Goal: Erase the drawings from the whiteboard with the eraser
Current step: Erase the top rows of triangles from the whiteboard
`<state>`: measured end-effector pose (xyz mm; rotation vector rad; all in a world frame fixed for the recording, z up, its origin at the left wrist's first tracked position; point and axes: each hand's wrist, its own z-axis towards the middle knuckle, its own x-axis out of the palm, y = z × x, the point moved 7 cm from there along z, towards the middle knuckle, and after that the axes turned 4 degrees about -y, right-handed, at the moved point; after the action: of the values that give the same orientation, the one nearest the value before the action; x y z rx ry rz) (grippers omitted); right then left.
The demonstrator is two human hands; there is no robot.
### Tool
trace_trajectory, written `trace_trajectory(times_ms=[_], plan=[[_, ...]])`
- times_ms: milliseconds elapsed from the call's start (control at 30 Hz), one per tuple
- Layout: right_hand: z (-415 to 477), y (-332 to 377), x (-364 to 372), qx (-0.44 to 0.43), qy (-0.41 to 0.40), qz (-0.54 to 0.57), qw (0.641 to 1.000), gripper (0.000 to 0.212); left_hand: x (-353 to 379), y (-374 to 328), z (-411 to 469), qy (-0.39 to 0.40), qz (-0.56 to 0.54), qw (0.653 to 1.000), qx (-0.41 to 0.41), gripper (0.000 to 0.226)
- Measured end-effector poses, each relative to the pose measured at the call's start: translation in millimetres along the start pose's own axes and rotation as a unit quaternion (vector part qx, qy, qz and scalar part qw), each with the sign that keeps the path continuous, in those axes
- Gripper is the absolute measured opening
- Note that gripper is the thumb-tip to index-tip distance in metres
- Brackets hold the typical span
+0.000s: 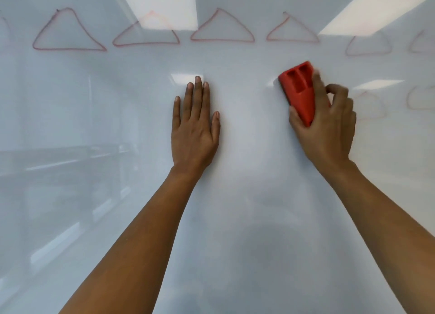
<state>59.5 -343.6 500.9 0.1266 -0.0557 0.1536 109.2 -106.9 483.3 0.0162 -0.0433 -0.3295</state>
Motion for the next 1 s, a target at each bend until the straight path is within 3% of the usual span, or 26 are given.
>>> trace_trajectory(times_ms=[100, 300, 400, 467, 600, 700, 933, 1000], plan=[[12.6, 14.4, 7.8, 0.067, -0.01, -0.001, 0.998, 0.07, -0.7, 1.0, 0.8, 0.002, 0.005, 1.0, 0.0, 0.056], [-39.7, 56.3, 13.0, -0.147, 0.041, -0.003, 0.988, 0.067, -0.8, -0.8, 1.7, 0.008, 0.007, 1.0, 0.0, 0.056], [-52.6, 34.1, 8.5, -0.183, 0.032, -0.01, 0.983, 0.066, -1.6, 0.7, 1.2, 0.008, 0.005, 1.0, -0.001, 0.055], [-42.4, 7.5, 3.3, -0.123, 0.013, -0.01, 0.992, 0.067, -1.6, 0.8, 1.4, 0.009, 0.004, 1.0, -0.002, 0.055], [-7.0, -28.5, -2.7, 0.085, -0.023, 0.007, 0.996, 0.07, -1.3, 0.5, 1.3, 0.008, 0.009, 1.0, -0.007, 0.055], [0.2, -12.7, 2.0, 0.118, -0.027, 0.015, 0.992, 0.071, -1.2, 0.2, 0.4, 0.008, 0.007, 1.0, -0.009, 0.055], [-52.4, 34.7, 7.9, -0.126, 0.028, 0.017, 0.992, 0.065, -1.7, 0.6, 0.6, 0.005, 0.008, 1.0, -0.006, 0.056], [-59.5, 18.9, 4.8, -0.146, 0.022, 0.015, 0.989, 0.065, -1.4, 0.7, 0.3, 0.003, 0.01, 1.0, -0.006, 0.056]])
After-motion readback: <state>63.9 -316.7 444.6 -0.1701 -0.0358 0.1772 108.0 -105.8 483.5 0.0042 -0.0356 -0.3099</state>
